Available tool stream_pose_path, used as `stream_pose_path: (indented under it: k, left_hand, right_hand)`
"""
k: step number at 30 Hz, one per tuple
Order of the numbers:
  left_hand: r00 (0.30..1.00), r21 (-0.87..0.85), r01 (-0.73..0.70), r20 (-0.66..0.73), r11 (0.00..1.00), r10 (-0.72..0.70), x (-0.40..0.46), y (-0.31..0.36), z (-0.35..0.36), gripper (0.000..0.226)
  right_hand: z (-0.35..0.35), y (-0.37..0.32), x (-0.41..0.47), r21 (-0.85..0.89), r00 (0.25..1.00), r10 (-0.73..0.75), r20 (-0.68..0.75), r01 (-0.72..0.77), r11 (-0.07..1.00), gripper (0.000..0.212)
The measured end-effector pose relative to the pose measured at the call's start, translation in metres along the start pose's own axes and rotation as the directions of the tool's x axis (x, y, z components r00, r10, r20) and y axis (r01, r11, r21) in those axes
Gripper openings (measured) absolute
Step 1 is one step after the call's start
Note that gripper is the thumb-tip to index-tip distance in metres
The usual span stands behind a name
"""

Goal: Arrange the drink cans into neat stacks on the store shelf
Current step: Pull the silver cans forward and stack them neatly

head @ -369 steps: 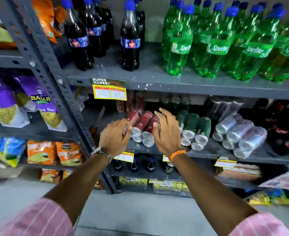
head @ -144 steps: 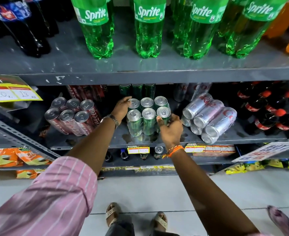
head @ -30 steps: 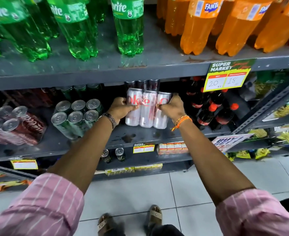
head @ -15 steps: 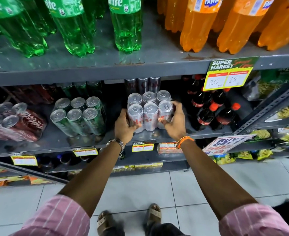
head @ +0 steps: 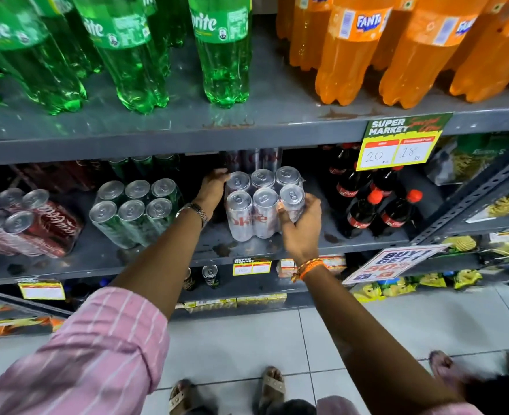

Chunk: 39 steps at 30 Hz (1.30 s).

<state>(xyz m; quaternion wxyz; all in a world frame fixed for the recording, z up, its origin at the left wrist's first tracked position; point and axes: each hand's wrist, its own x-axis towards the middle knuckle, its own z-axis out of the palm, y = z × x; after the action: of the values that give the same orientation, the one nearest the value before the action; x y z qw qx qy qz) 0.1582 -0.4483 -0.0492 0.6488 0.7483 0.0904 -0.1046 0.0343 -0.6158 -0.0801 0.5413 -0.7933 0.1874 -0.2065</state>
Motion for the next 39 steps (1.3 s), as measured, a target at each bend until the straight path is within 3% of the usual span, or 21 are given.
stream_pose_path:
  k: [4,14,18,22,25,27,29,32,38,39]
  left_hand:
    - [0.991,-0.051,0.050,0.124,0.997,-0.044,0.004,-0.005,0.010,0.034]
    - [0.992,-0.119,-0.129,-0.006,0.984,0.129,-0.045,-0.052,0.006,0.009]
    - [0.995,-0.109,-0.095,-0.027,0.989,0.093,-0.054,-0.054,0.009,0.022]
    - [0.995,-0.154,-0.065,-0.088,0.986,0.052,-0.040,-0.032,0.009,0.029]
    - [0.995,-0.025,-0.092,-0.024,0.995,0.092,-0.020,-0.006,0.015,0.036]
    - [0.986,0.203,-0.160,0.084,0.966,0.145,-0.005,0.010,0.022,0.041]
    - [0.954,0.449,-0.280,0.226,0.849,0.195,0.008,0.024,0.030,0.045]
    - [0.882,0.613,-0.452,0.414,0.649,0.223,0.022,0.038,0.041,0.043]
    - [0.884,0.617,-0.468,0.323,0.633,0.339,0.030,0.038,0.041,0.034]
    - [0.889,0.614,-0.457,0.300,0.643,0.345,0.030,0.037,0.040,0.034]
  right_hand:
    - [0.005,-0.004,0.005,-0.054,0.998,0.024,-0.053,-0.027,0.998,0.039]
    - [0.005,-0.020,0.065,-0.143,0.988,0.105,0.111,-0.088,0.986,0.041]
    - [0.003,-0.023,0.073,-0.137,0.975,0.162,0.153,-0.141,0.980,0.038]
    - [-0.002,-0.027,0.050,0.003,0.977,0.196,0.088,-0.197,0.980,0.028]
    - [0.006,-0.029,0.014,-0.005,0.988,0.134,0.077,-0.134,0.991,0.039]
    - [0.015,-0.032,-0.008,-0.053,0.989,0.105,0.108,-0.099,0.994,0.053]
    - [0.022,-0.034,-0.022,-0.126,0.991,0.075,0.114,-0.060,0.990,0.068]
    - [0.024,-0.033,-0.029,-0.164,0.992,0.040,0.123,-0.019,0.986,0.075]
    - [0.012,-0.027,-0.029,-0.300,0.964,-0.022,0.267,0.104,0.948,0.087]
    - [0.010,-0.026,-0.028,-0.326,0.962,-0.045,0.270,0.135,0.936,0.082]
